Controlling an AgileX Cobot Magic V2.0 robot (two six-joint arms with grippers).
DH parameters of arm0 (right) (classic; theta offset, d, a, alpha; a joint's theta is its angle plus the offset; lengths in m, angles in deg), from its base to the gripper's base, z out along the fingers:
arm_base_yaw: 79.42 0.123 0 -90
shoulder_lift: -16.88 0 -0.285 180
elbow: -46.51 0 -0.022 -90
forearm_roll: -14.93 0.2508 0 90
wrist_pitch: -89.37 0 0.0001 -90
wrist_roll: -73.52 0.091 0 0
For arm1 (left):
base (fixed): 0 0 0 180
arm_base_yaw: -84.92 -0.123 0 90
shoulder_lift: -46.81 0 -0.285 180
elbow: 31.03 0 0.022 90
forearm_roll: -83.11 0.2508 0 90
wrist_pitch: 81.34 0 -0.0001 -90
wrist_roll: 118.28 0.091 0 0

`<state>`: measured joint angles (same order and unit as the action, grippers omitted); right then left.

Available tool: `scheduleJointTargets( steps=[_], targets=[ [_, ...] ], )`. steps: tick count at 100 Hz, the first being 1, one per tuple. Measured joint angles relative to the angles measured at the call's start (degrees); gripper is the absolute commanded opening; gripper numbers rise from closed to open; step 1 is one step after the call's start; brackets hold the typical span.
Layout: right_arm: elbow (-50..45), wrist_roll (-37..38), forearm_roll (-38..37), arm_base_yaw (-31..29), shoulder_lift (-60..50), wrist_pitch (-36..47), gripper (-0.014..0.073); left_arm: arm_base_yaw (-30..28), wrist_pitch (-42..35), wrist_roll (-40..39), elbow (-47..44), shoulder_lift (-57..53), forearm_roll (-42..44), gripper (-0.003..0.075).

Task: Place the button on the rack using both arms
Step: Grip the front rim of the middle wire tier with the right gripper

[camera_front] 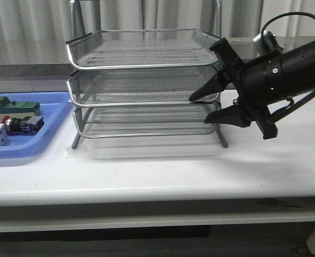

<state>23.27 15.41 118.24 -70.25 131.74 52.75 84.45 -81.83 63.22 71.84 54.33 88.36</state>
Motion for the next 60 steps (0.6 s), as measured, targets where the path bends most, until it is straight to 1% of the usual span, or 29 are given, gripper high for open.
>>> scheduleJointTargets(
  steps=[23,60],
  targets=[
    [2.3,0.0,0.0,0.0,0.9,0.0,0.0392,0.0,0.0,0.0,0.0,0.0,0.0,-0.0021],
    [2.4,0.0,0.0,0.0,0.9,2.2,0.0391,0.0,0.0,0.0,0.0,0.0,0.0,-0.0021]
  ],
)
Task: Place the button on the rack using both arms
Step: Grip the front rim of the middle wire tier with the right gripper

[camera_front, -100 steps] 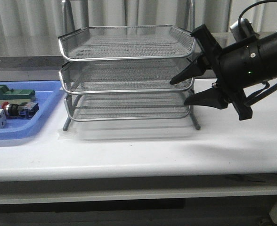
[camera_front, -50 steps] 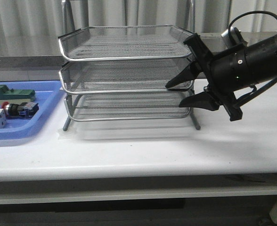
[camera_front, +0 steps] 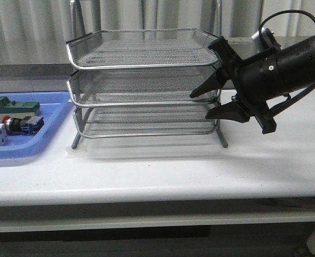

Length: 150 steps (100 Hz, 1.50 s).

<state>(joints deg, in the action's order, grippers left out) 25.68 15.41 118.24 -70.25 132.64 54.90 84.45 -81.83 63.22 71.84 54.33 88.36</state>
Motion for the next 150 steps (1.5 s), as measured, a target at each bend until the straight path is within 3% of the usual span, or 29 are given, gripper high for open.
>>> scheduleJointTargets(
  steps=[93,126,150],
  targets=[
    [2.2,0.0,0.0,0.0,0.1,0.5,0.0385,0.0,0.0,0.0,0.0,0.0,0.0,-0.0021],
    [2.5,0.0,0.2,0.0,2.2,-1.0,0.0099,0.0,0.0,0.0,0.0,0.0,0.0,-0.0021],
    [2.6,0.6,1.1,-0.1,2.6,-2.4,0.0065,0.0,0.0,0.0,0.0,0.0,0.0,-0.0021]
  ],
)
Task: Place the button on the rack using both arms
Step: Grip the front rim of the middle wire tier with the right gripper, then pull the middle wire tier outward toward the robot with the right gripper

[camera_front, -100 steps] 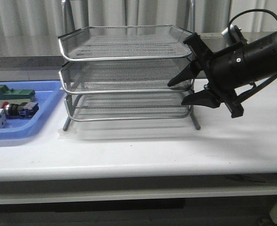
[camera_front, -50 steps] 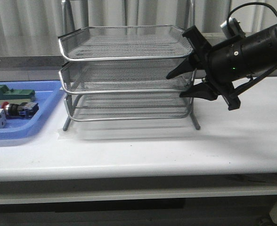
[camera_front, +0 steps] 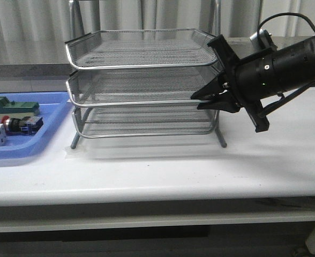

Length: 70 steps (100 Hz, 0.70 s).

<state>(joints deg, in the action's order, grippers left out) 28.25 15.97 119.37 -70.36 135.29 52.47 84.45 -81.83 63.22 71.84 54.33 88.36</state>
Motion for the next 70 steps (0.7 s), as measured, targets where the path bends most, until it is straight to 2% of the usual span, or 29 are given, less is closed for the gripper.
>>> scheduleJointTargets(
  steps=[42,70],
  targets=[
    [-0.2,0.0,0.4,0.0,0.0,-0.2,0.0065,0.0,0.0,0.0,0.0,0.0,0.0,-0.0021],
    [-4.4,0.0,1.2,-0.1,-0.2,-3.1,0.0065,0.0,0.0,0.0,0.0,0.0,0.0,-0.0021]
  ],
)
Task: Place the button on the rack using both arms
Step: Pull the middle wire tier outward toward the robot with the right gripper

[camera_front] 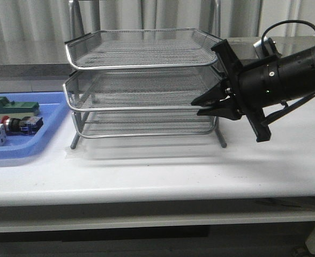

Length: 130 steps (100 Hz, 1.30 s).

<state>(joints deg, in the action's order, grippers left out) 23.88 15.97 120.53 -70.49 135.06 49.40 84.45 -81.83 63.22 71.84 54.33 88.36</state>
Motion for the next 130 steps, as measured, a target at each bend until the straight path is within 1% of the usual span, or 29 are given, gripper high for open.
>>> scheduleJointTargets(
  steps=[23,79,98,106,123,130],
  targets=[
    [-3.6,-1.5,0.0,-0.2,-1.7,-1.9,0.0065,0.0,0.0,0.0,0.0,0.0,0.0,-0.0021],
    [-14.7,-5.0,0.0,-0.2,-8.4,-3.7,0.0065,0.0,0.0,0.0,0.0,0.0,0.0,-0.0021],
    [-17.0,-6.1,0.0,-0.1,-9.9,-4.1,0.0073,0.0,0.0,0.0,0.0,0.0,0.0,-0.0021],
    [-17.1,-6.5,0.0,-0.1,-9.9,-4.3,0.012,0.0,0.0,0.0,0.0,0.0,0.0,-0.0021],
    [-17.1,-9.3,0.0,-0.1,-9.9,-4.3,0.0327,0.0,0.0,0.0,0.0,0.0,0.0,-0.0021],
    [-17.2,-9.8,0.0,-0.1,-9.9,-4.2,0.0381,0.0,0.0,0.0,0.0,0.0,0.0,-0.0021]
  ],
)
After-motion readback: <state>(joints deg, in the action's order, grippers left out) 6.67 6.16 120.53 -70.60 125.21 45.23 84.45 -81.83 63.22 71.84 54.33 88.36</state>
